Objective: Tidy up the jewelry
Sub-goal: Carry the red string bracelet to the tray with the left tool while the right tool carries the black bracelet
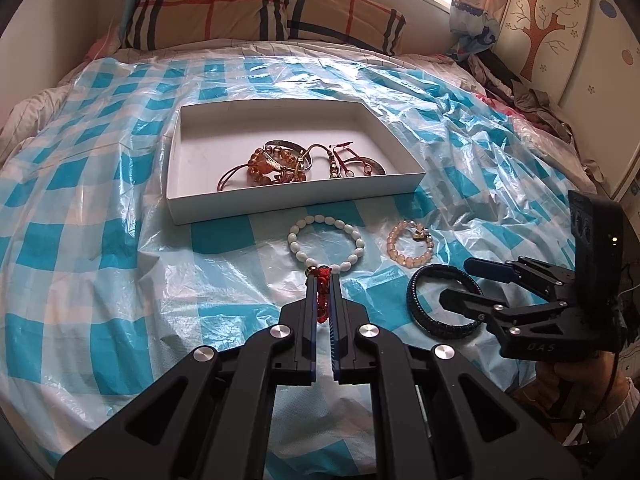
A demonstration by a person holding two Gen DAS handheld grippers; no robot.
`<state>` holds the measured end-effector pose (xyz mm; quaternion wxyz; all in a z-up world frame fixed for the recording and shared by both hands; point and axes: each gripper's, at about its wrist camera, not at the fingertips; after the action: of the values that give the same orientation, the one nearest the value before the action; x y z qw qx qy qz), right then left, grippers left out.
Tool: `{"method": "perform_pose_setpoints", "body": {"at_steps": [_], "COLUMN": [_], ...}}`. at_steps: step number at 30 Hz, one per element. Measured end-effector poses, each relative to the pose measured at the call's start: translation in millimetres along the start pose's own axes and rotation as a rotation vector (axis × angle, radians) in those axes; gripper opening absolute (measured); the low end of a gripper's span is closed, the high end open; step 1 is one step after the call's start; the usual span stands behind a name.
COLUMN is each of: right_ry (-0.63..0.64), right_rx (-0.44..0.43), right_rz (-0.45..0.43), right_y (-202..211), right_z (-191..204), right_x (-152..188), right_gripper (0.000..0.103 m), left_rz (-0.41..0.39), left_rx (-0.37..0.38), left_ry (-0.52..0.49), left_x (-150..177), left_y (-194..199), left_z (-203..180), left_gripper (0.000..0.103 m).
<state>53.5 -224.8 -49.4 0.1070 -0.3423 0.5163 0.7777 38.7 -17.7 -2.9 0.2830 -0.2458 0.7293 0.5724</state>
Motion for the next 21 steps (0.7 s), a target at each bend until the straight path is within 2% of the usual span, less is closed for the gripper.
{"method": "perform_pose_setpoints", "body": {"at_steps": [1,2,4,15,21], "right_ry": [0.010,0.016,0.011,0.010,0.016], "right_rx": [0.033,0.047,0.050,0.067,0.049], "right_rz": [0.003,0.003,-0.006,-0.201,-0.254], "right_y": [-3.6,-4.8,-1.8,49.2,65.2], "right_z": [-1.3,-2.8,-6.7,2.1,10.5], "right_x": [1.1,1.9,1.8,-15.4,-28.0], "right_gripper": [0.043,0.038,0.013,0.011,0.011], "left_rz": [-0.001,-0.002,-0.004,-0.037,-0.051], "left_rx": [0.000,0.000,-0.001,-0.007,-0.026], "left_ry": [0.000,0.000,-0.001,-0.028,-0.043], "left_x": [0.0,-0.2,0.0,-7.6,-9.0], "left_y": [0.3,0.6,1.0,11.0,14.3], "left_z": [-0.4,-0.3,-1.0,-9.6,-11.8], "left_gripper": [0.005,0.005,0.005,0.005,0.005]}}
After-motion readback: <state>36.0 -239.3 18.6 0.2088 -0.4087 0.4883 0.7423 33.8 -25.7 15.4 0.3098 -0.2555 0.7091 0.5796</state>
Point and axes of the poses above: each gripper's, at about its wrist camera, not at the fingertips, and y roughly against the way its jaws point, z to its left, x to its underside, and after that the axes turned 4 degrees about -z, right-handed
